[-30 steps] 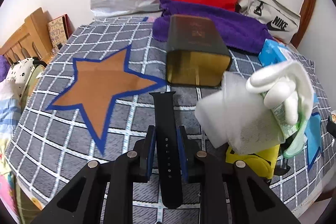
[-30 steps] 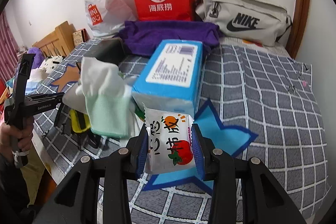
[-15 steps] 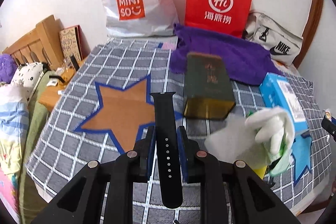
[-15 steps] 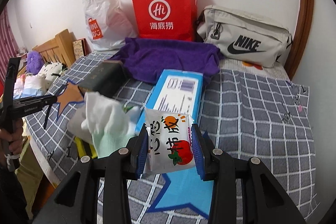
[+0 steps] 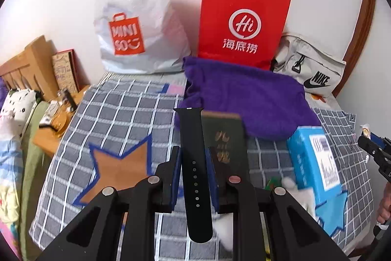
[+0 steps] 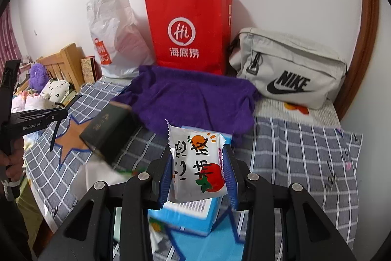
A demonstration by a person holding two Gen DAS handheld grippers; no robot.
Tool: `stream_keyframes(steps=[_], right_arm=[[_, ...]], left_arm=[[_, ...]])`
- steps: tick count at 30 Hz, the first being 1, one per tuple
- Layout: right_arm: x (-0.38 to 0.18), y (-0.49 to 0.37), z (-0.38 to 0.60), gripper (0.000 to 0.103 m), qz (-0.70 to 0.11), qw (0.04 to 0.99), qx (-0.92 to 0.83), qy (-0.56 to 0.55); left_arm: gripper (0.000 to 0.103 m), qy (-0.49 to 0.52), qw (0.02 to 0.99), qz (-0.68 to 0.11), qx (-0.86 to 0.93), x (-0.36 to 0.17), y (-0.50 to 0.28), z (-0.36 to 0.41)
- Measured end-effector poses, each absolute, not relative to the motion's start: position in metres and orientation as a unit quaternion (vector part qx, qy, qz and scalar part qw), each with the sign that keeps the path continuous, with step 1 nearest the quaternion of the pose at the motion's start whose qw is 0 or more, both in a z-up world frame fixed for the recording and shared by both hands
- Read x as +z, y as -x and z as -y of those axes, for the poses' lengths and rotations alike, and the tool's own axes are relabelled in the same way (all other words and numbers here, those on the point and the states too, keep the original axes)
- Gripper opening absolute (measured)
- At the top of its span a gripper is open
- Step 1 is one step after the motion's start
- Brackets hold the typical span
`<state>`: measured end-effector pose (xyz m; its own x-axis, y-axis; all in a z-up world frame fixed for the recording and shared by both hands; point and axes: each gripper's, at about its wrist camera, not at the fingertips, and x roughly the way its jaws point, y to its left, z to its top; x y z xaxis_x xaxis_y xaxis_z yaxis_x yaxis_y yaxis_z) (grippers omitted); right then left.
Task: Organize soft objects
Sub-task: 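Carry packet and strap onto the purple towel and open both grippers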
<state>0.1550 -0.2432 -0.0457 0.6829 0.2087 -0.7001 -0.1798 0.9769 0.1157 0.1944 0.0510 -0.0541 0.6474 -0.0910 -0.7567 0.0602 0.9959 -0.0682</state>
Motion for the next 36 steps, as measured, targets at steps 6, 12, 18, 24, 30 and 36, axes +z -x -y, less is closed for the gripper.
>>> stream_keyframes(steps=[6,12,18,24,30,36], right_arm=[[-0.044,-0.193,0.246,0.038,-0.383,0.917,0.113,-0.025],[-0.049,-0.236,0.245,0.038,-0.387,0.914,0.124,-0.022],[-0.055,-0.279,0.244,0.038,-0.394,0.909,0.135,-0.018],[-0.064,-0.328,0.244,0.038,-0.401,0.906,0.138,-0.008],[-0.09,-0.365,0.239,0.038,-0.422,0.895,0.144,-0.002],[-0.127,-0.391,0.244,0.038,-0.452,0.881,0.143,-0.007]], left_arm=[[0.02,0.017,0.908,-0.416,-0.056,-0.046,-0.234,-0.037],[0.02,0.012,0.908,-0.413,-0.065,-0.042,-0.27,-0.027],[0.02,0.015,0.904,-0.421,-0.073,-0.046,-0.305,-0.02],[0.02,0.014,0.898,-0.432,-0.078,-0.054,-0.341,-0.01],[0.02,0.009,0.89,-0.449,-0.079,-0.072,-0.376,-0.003],[0.02,0.02,0.88,-0.468,-0.079,-0.098,-0.407,-0.002]])
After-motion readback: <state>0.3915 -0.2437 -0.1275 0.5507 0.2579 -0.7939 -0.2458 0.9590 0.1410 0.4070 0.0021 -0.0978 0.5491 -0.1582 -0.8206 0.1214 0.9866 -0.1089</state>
